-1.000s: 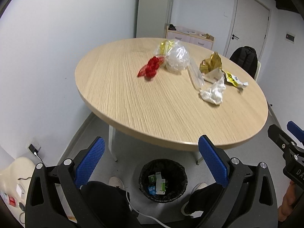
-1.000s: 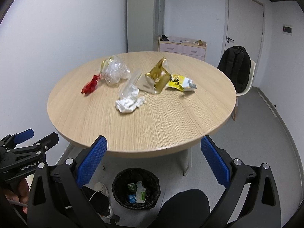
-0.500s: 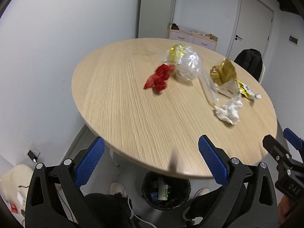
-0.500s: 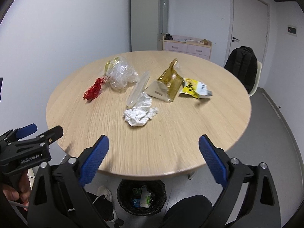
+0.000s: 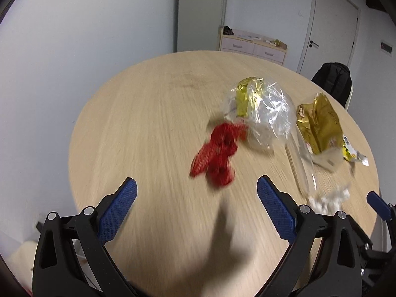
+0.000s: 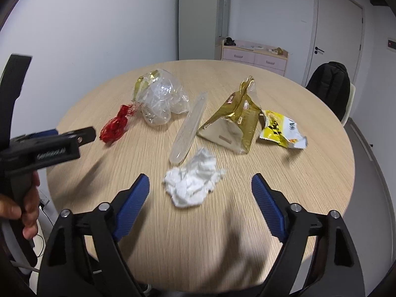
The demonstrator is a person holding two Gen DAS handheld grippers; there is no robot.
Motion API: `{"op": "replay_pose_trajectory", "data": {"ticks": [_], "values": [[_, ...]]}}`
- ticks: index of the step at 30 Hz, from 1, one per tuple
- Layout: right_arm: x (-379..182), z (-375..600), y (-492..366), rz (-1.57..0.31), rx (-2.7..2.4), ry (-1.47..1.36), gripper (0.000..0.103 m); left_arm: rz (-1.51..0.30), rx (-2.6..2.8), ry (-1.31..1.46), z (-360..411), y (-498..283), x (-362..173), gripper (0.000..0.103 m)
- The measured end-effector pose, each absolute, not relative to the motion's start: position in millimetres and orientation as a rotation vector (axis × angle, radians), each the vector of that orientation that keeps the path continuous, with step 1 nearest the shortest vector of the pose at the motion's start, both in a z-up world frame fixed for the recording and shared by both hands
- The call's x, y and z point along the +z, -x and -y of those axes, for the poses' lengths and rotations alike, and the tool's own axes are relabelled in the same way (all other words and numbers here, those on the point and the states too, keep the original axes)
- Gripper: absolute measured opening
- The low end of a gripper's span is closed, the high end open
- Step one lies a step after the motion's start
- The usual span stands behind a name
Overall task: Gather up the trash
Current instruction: 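Grasp the red mesh bag with the left tool while the right tool grasps the white tissue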
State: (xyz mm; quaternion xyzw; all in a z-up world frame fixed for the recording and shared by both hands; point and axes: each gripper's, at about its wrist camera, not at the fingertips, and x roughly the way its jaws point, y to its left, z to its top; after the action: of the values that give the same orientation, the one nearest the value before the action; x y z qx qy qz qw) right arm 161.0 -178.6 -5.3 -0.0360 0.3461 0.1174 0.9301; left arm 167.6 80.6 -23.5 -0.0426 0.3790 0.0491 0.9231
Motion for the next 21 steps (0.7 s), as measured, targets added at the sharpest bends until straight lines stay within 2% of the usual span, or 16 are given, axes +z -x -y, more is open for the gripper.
{"op": "replay_pose_trajectory", "data": {"ticks": [8, 16, 18, 21], "values": [[-22, 180, -189, -0.763, 0.250, 0.064, 0.063, -0.838, 0.081, 0.065, -76, -214, -41, 0.084], [-29, 179, -194, -0.777, 0.269, 0.051, 0.042, -0.855, 0.078, 0.074, -73, -228, -52, 0.067], [-30, 178, -194, -0.780, 0.274, 0.054, 0.037, -0.868, 0.066, 0.084, -73, -232, -54, 0.054], [-32, 177, -194, -0.786, 0.278, 0.057, 0.030, -0.873, 0.067, 0.090, -76, -234, -56, 0.043]]}}
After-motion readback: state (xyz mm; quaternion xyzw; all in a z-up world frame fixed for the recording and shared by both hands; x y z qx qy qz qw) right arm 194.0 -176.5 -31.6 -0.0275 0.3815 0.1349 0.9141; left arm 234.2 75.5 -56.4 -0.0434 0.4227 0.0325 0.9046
